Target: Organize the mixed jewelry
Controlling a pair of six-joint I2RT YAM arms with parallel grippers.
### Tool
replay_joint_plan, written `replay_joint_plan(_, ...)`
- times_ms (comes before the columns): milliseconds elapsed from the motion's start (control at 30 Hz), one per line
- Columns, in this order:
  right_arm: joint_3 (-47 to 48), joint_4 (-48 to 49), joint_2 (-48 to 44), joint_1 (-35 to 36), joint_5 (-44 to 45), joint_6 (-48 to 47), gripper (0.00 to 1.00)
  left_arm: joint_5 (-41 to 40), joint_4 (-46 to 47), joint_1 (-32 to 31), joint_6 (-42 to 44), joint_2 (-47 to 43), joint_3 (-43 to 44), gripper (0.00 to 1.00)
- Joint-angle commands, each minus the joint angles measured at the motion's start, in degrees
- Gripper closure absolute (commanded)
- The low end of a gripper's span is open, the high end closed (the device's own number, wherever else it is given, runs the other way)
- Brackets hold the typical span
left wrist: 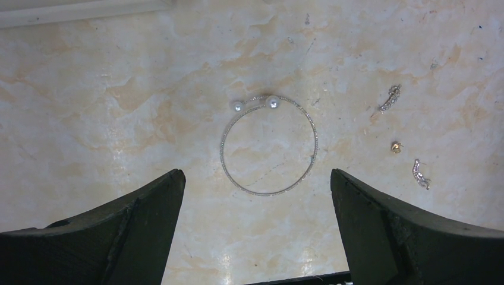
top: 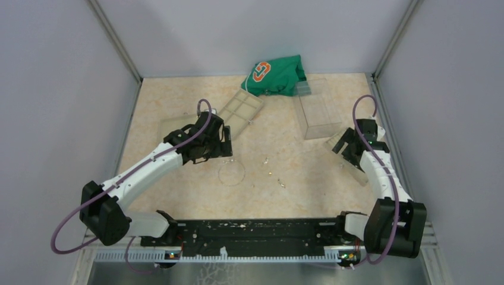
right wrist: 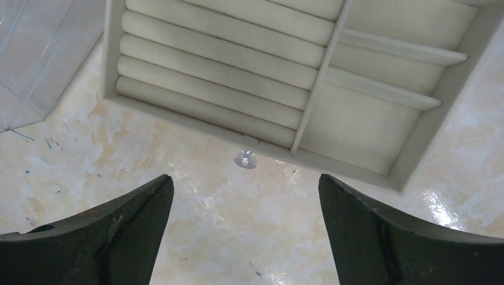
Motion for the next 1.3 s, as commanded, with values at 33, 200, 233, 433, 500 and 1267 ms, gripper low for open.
replay_joint_plan(33,1.1,1.9,1.0,-2.7,0.7,-1.8,0.07,0.0,0.2,0.1,0.1,0.1,1.0,0.01)
replay_joint_plan(200,-0.3,2.4,2.9,-4.8,-5.9,-2.1,0.05,0.1,0.2,0.1,0.4,0.3,1.0,0.01)
replay_joint_plan(233,-0.8,2.5,3.0,-4.8,-6.7,-1.8,0.05,0.0,0.3,0.1,0.4,0.3,1.0,0.01)
replay_joint_plan(433,-4.4,3.1,2.0,-4.8,-11.8,-0.6,0.04,-2.1,0.1,0.2,0.1,0.8,1.4,0.01)
replay_joint_plan(500,-5.5,3.4,1.6,-4.8,-14.0,-0.4,0.04,-2.8,0.1,0.4,0.3,0.8,1.8,0.01)
replay_joint_plan(1267,-6.7,0.4,-6.5,-0.6,-22.7,2.4,0.05,-3.9,2.8,9.0,-25.9,31.8,20.5,0.19)
